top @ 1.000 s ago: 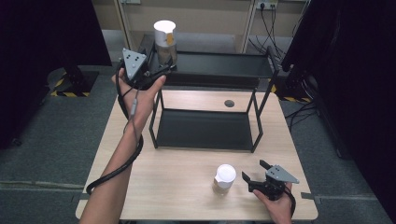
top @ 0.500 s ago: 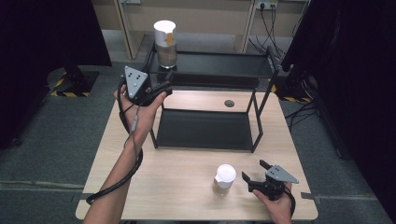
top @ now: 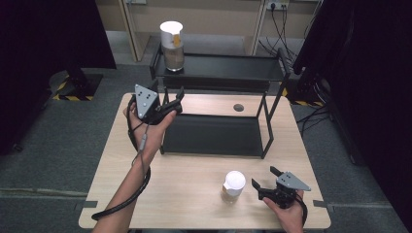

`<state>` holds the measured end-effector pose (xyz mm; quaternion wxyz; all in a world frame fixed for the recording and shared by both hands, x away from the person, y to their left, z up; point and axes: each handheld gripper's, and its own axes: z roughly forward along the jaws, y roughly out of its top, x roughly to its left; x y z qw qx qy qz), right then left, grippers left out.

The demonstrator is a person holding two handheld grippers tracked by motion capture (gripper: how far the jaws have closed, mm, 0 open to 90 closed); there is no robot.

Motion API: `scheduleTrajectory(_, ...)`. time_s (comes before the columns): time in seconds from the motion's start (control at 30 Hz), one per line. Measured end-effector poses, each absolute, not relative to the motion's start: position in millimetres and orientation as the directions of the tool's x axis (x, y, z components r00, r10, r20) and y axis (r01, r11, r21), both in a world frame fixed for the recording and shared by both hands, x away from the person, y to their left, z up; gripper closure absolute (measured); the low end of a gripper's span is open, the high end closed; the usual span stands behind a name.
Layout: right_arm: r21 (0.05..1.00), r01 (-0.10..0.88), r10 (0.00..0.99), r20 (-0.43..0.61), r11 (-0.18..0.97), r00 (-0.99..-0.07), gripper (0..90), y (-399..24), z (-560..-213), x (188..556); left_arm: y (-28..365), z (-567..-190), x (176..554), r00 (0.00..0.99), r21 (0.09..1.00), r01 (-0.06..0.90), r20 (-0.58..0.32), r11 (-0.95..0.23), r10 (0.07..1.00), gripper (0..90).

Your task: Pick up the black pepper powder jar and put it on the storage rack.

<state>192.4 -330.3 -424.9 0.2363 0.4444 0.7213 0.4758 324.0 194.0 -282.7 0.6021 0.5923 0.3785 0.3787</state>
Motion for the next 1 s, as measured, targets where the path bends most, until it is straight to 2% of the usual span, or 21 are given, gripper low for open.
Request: scheduleTrajectory(1.0, 0.897, 0.414, 0.865, 0.08, 0.154, -0.495, 9.7, -330, -425, 192, 203, -337, 293, 0.459, 0.999, 0.043, -0.021, 0.002, 0.888, 15.6)
